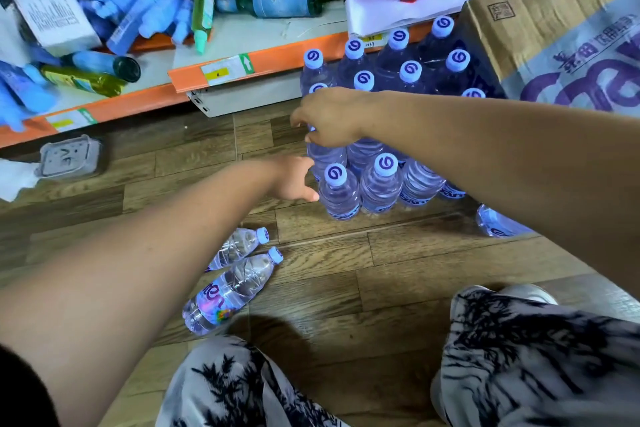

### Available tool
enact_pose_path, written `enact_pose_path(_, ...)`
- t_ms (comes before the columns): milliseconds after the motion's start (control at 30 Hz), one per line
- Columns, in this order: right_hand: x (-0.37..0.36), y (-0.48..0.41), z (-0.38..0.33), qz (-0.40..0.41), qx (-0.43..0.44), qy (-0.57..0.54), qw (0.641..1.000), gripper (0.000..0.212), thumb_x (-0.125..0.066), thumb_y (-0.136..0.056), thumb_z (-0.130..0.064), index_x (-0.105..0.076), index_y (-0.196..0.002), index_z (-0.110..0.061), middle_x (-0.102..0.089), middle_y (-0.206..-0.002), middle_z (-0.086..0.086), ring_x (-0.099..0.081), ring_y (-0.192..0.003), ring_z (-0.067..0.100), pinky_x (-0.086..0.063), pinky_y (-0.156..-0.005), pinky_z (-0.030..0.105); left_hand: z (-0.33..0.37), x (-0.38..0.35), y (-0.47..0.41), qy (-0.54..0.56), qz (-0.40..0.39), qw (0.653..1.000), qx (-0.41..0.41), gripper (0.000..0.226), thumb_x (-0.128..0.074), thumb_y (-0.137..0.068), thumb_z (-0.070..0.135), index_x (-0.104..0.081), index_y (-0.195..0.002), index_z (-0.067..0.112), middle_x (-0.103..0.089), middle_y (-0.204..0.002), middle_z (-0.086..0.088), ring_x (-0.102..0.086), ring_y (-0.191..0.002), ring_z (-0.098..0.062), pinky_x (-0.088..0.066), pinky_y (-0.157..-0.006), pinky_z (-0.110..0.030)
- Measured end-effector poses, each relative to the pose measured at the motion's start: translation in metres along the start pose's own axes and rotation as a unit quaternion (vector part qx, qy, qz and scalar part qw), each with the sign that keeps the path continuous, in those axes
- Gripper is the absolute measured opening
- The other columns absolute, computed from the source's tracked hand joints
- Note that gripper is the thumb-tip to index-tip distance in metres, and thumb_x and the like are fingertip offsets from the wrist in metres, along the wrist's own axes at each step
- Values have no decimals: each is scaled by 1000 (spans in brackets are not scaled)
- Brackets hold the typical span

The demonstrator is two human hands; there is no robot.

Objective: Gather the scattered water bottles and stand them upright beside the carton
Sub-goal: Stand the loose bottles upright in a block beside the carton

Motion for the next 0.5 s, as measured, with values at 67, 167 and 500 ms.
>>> enact_pose_path(67,1,-5,-9,4,-8,-7,1000,43,-46,-97,-28,-46,-137,-11,-52,-136,13,-48,-125,32,-43,-96,37,-14,-6,1,-6,-7,1000,17,69,-53,-92,43,-29,-145,6,-35,-151,-13,-38,-136,-28,-34,-111,-38)
enact_pose_path(167,-9,-14,-29,-24,3,10,1000,43,-47,-96,-32,-52,-130,-5,-59,-127,17,-54,-118,35,-47,-92,38,-36,-18,5,1,-15,998,55,65,-47,-96,40,-27,-146,4,-34,-151,-16,-37,-137,-28,-34,-109,-32)
enact_pose_path(500,-87,-54,-105,-165,50,75,982,26,-58,-89,-14,-67,-111,-4,-70,-111,15,-67,-100,30,-50,-71,26,-99,-93,3,27,-65,992,104,60,-45,-97,36,-28,-147,10,-42,-147,-14,-48,-129,-28,-40,-108,-33)
Point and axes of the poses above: each hand's wrist, its own y-axis away from the middle knuckle, its own x-axis out of the back of the hand, z = x × y, the point moved 2 cm from there along -y, towards the middle knuckle
